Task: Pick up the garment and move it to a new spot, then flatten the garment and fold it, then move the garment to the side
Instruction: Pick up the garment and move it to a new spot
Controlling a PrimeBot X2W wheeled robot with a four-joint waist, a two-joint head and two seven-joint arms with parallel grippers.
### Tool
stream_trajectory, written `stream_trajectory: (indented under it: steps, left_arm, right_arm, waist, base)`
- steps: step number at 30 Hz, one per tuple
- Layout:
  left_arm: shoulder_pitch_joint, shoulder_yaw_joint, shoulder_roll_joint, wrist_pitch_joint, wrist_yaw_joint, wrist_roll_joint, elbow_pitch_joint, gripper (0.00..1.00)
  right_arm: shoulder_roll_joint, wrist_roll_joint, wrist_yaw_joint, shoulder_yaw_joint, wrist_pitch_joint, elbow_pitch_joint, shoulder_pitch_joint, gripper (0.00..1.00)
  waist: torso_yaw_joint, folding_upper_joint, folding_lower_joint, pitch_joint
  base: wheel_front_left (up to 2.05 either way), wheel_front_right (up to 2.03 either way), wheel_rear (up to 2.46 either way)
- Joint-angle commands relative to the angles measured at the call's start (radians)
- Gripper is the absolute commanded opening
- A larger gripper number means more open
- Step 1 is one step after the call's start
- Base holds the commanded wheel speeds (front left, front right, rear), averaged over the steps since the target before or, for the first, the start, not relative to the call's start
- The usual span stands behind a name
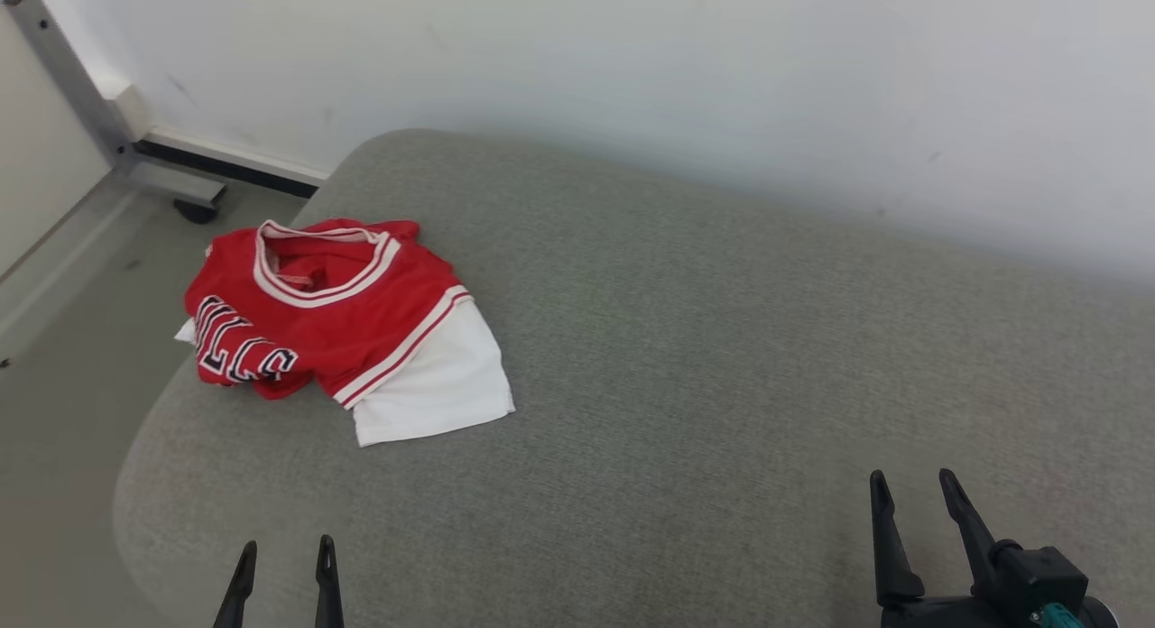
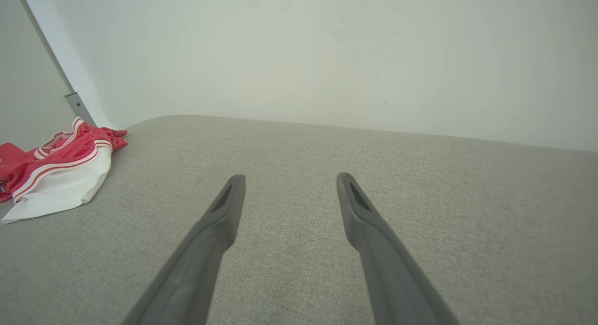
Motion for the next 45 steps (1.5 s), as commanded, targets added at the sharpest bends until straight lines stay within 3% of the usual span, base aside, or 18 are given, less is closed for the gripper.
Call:
stream_trajectory:
  steps: [1, 5, 18, 21, 27, 32, 37, 45]
  left_arm:
    - [0.009, 0.003, -0.001, -0.003, 0.002, 0.002, -0.003, 1.0]
    - [0.019, 0.012, -0.001, -0.003, 0.005, 0.001, -0.007, 1.0]
    - [-0.012, 0.036, -0.001, -0.003, 0.032, -0.042, -0.023, 1.0]
    - [-0.063, 0.044, -0.001, -0.003, 0.026, -0.063, 0.032, 1.0]
    - [-0.317, 0.043, 0.024, 0.052, 0.003, -0.102, 0.224, 1.0]
    - [-0.547, 0.067, 0.042, 0.113, 0.01, -0.136, 0.38, 1.0]
    - [-0.716, 0.082, 0.095, 0.25, 0.011, -0.164, 0.543, 1.0]
    - [-0.86, 0.157, 0.151, 0.4, -0.001, -0.269, 0.715, 1.0]
  right_arm:
    - [0.003, 0.006, -0.003, 0.005, 0.001, 0.001, 0.0, 1.0]
    - [0.003, 0.009, -0.003, 0.016, 0.001, 0.004, -0.008, 1.0]
    - [0.003, 0.015, -0.003, 0.061, -0.005, 0.029, -0.018, 1.0]
    - [0.003, 0.015, -0.003, 0.066, -0.004, 0.031, -0.016, 1.0]
    - [0.003, -0.011, -0.003, 0.068, 0.018, 0.002, -0.025, 1.0]
    - [-0.016, -0.024, -0.003, 0.114, 0.059, -0.036, -0.042, 1.0]
    - [-0.051, -0.02, -0.003, 0.18, 0.104, -0.079, -0.068, 1.0]
    - [-0.103, -0.011, -0.003, 0.201, 0.147, -0.157, -0.087, 1.0]
  waist:
    - [0.078, 0.0, 0.0, 0.001]
    - [0.118, 0.0, 0.0, 0.004]
    - [0.123, 0.0, 0.0, 0.008]
    - [0.121, 0.0, 0.0, 0.009]
    - [0.118, 0.0, 0.0, 0.033]
    - [0.056, 0.0, 0.0, 0.088]
    - [-0.054, 0.0, 0.0, 0.157]
    - [-0.209, 0.0, 0.0, 0.244]
  base:
    - [0.0, 0.0, 0.0]
    - [0.0, 0.0, 0.0]
    - [0.0, 0.0, 0.0]
    - [0.0, 0.0, 0.0]
    - [0.0, 0.0, 0.0]
    - [0.0, 0.0, 0.0]
    - [0.0, 0.0, 0.0]
    - [0.0, 0.0, 0.0]
